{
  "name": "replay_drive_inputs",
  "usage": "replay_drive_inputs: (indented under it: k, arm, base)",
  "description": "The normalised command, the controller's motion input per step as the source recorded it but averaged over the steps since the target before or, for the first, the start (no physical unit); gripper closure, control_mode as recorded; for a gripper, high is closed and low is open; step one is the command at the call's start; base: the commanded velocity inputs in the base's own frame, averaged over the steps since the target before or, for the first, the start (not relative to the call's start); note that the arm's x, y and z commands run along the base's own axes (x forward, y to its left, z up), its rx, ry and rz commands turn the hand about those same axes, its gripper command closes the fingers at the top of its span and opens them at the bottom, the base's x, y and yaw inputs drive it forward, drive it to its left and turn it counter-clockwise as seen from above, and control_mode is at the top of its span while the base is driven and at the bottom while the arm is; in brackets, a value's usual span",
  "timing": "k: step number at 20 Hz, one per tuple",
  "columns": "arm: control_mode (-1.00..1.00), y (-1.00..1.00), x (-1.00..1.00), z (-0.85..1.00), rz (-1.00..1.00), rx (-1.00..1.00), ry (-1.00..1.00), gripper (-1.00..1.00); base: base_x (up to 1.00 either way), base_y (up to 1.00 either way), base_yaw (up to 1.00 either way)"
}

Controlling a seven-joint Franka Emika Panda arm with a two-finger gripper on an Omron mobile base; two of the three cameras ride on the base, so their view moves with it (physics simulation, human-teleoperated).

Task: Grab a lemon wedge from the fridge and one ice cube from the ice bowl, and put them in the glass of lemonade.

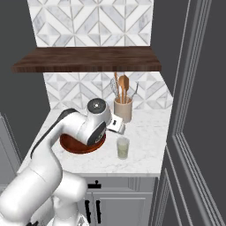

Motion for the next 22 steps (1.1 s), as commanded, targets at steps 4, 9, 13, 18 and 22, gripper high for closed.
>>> replay_drive_inputs:
  k: [4,9,13,18,22]
  arm:
    - [-1.00,0.99,0.00,0.36,0.01,-0.11,0.05,-1.00]
    - [-1.00,0.92,-0.19,0.51,0.00,-0.10,0.21,-1.00]
    - [-1.00,0.36,-0.95,0.12,0.00,0.02,0.07,-1.00]
    - [-1.00,0.02,-0.97,0.01,0.00,0.07,-0.04,-1.00]
    - [-1.00,0.01,-0.74,-0.03,0.00,0.01,-0.04,-1.00]
  base:
    - [0.00,0.00,0.00]
    - [0.00,0.00,0.00]
    - [0.00,0.00,0.00]
    - [0.00,0.00,0.00]
    - [0.00,0.00,0.00]
